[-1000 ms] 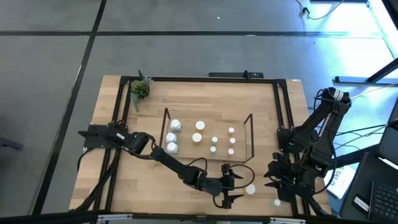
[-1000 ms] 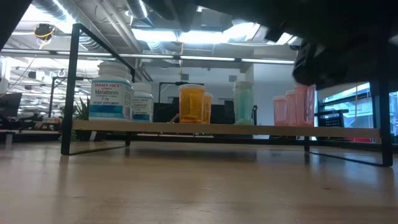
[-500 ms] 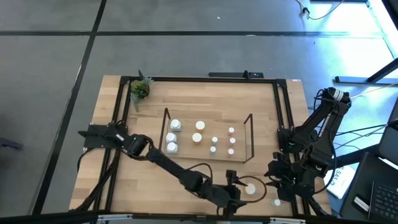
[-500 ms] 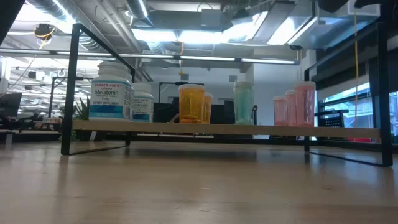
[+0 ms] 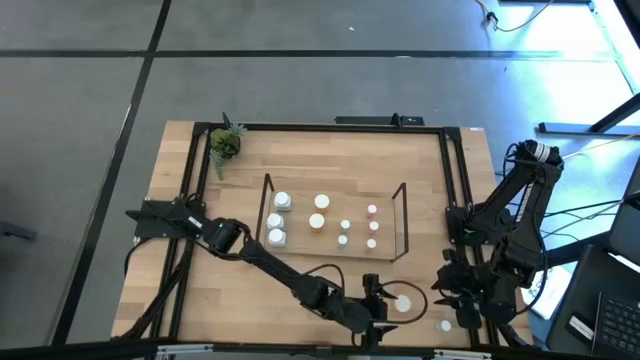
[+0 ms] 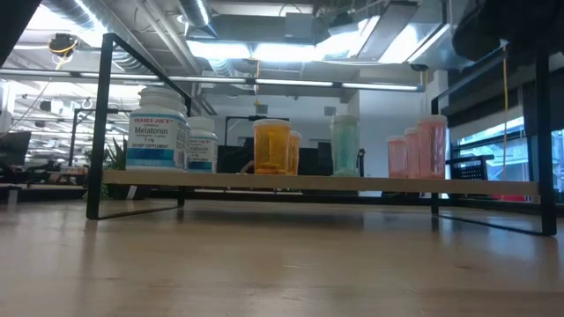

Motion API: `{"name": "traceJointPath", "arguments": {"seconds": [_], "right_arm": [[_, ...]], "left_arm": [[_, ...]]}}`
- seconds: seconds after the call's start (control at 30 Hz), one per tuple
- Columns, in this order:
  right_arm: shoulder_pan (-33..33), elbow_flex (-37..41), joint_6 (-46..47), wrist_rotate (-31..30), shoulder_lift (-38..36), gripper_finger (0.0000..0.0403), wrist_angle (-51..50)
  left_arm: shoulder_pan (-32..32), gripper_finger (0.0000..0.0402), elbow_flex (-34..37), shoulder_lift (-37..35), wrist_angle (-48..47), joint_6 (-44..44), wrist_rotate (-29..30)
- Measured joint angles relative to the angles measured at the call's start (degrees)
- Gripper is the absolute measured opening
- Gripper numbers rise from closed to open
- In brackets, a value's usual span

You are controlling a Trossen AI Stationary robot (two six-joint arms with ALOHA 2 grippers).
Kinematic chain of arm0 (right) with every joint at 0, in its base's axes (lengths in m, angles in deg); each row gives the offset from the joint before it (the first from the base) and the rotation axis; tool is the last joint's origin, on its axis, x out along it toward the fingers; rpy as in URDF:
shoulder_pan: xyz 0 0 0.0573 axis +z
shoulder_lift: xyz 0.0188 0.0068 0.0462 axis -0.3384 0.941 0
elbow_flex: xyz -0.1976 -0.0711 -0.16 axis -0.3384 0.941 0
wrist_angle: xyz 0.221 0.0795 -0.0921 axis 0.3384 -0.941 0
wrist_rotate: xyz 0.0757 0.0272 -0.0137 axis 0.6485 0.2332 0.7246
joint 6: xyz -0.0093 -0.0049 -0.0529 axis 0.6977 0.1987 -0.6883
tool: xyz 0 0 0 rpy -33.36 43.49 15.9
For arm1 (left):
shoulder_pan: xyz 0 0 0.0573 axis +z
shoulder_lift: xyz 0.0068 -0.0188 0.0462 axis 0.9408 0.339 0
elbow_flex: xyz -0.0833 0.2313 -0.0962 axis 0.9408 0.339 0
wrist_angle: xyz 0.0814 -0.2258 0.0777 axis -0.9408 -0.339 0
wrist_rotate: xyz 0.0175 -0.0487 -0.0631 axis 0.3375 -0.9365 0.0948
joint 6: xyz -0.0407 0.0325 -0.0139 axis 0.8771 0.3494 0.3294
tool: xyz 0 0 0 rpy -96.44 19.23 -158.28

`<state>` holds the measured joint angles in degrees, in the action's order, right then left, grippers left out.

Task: Pick and place medicine bottles onto shelf by color
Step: Put the orange pill bottle on the shelf aligned with the other orange pill bottle

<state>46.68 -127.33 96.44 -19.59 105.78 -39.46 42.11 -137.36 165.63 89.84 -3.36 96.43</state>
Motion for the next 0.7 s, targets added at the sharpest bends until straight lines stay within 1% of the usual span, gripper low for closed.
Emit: {"name": "traceJointPath", "arguments": {"seconds": [0.37, 0.7], "right_arm": [[0.3, 0.0, -0.1, -1.2, 0.0, 0.0172, 0.0], [0.3, 0.0, -0.3, -1.2, 0.0, 0.0172, 0.0]], "left_arm": [[1.8, 0.0326, 0.1, 4.1, -0.1, 2.7, 0.3], [3.3, 0.0326, 0.1, 5.7, 4.1, 3.1, -0.3]]}}
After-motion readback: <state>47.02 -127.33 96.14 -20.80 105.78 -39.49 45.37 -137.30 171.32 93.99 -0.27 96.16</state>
